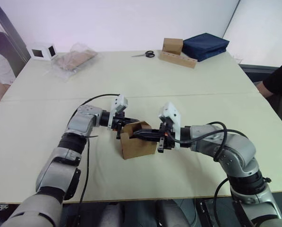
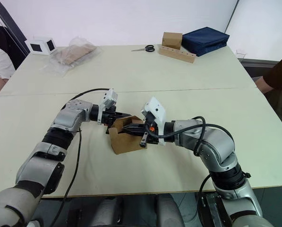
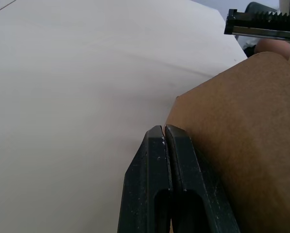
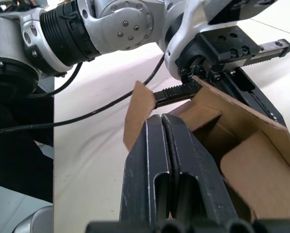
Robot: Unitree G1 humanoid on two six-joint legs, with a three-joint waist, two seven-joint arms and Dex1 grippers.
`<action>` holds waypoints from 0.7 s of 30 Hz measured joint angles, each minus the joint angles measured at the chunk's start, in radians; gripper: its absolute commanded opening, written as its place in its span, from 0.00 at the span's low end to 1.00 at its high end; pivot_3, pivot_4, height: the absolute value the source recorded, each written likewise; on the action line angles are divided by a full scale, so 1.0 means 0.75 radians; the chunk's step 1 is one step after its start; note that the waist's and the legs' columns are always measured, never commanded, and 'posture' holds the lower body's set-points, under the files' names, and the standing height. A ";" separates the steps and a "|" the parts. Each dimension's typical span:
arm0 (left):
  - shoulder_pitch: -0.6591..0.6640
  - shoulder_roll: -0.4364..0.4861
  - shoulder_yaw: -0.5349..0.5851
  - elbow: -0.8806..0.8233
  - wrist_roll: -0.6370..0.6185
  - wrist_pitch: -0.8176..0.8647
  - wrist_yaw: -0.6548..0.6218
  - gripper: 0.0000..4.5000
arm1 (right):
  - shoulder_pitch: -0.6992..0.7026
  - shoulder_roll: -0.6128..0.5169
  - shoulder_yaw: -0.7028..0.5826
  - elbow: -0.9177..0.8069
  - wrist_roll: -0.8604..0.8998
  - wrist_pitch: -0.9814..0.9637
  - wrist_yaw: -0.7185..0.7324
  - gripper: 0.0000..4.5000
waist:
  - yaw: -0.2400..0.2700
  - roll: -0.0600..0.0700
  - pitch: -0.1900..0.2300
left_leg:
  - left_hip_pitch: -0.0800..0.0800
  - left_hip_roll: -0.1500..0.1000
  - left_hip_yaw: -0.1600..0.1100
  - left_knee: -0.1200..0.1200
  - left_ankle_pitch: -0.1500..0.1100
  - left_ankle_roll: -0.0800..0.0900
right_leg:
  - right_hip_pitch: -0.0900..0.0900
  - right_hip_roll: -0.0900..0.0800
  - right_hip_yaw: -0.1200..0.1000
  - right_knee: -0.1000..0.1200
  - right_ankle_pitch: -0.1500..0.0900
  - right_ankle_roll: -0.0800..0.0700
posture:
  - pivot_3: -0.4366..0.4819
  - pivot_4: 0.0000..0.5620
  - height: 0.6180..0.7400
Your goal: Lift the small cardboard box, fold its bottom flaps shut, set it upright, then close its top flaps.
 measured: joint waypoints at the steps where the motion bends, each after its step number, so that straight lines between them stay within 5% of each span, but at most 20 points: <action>1: 0.000 0.000 0.000 0.000 0.000 0.000 0.000 0.01 | 0.000 -0.008 0.010 0.000 -0.009 0.000 0.000 0.00 | 0.000 0.000 0.000 | 0.000 0.000 0.000 0.000 0.000 0.000 | 0.000 0.000 0.000 0.000 0.000 0.000 | 0.48 0.27 1.00; 21: 0.007 0.007 0.002 -0.013 0.022 -0.002 0.024 0.01 | 0.045 -0.059 0.197 0.067 -0.299 -0.239 0.068 0.00 | 0.000 0.000 0.000 | 0.000 0.000 0.000 0.000 0.000 0.000 | 0.000 0.000 0.000 0.000 0.000 0.000 | 0.48 0.27 1.00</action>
